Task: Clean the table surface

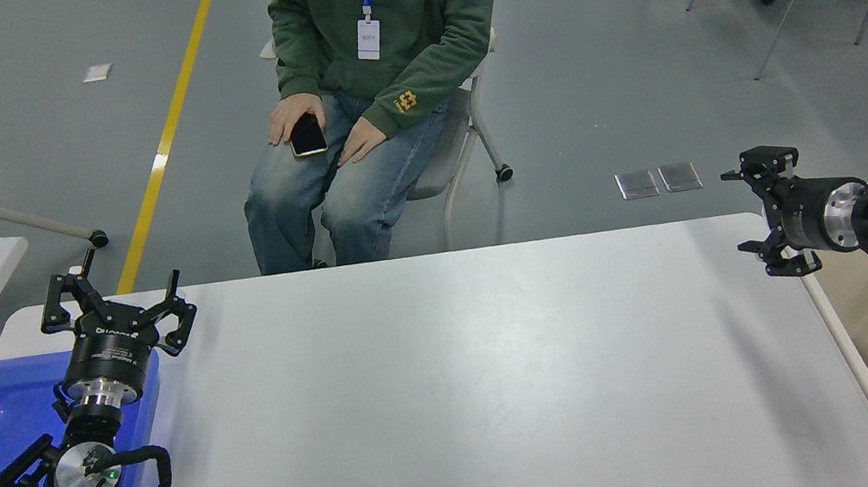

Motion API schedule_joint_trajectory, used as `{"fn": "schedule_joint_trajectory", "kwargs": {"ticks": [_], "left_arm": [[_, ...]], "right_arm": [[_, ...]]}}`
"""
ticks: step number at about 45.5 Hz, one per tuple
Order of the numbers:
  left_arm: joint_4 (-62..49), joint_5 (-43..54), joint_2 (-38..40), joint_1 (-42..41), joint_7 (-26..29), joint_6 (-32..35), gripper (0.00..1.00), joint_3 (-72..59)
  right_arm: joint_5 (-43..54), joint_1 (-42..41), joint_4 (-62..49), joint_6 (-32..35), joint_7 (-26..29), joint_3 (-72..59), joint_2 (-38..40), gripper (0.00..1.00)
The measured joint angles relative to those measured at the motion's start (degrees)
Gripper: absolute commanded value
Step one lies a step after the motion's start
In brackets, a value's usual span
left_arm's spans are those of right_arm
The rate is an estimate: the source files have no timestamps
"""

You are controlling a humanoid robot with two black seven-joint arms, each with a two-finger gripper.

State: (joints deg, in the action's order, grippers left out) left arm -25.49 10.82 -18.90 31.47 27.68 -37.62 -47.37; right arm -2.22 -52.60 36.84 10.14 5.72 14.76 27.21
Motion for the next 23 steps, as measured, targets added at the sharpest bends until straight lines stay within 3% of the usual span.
{"fn": "schedule_joint_trajectory", "kwargs": {"ticks": [10,23], "left_arm": [[0.00,-0.01,0.00,0.00,0.00,0.00,1.00,0.00],[0.00,-0.02,0.00,0.00,0.00,0.00,1.00,0.00]], "right_arm": [[-3.43,4.22,1.19,-2.63,-2.26,10.34,-7.57,1.00],[-5.07,10.05,1.43,-3.50,-11.47,21.82,-15.30,1.00]]}}
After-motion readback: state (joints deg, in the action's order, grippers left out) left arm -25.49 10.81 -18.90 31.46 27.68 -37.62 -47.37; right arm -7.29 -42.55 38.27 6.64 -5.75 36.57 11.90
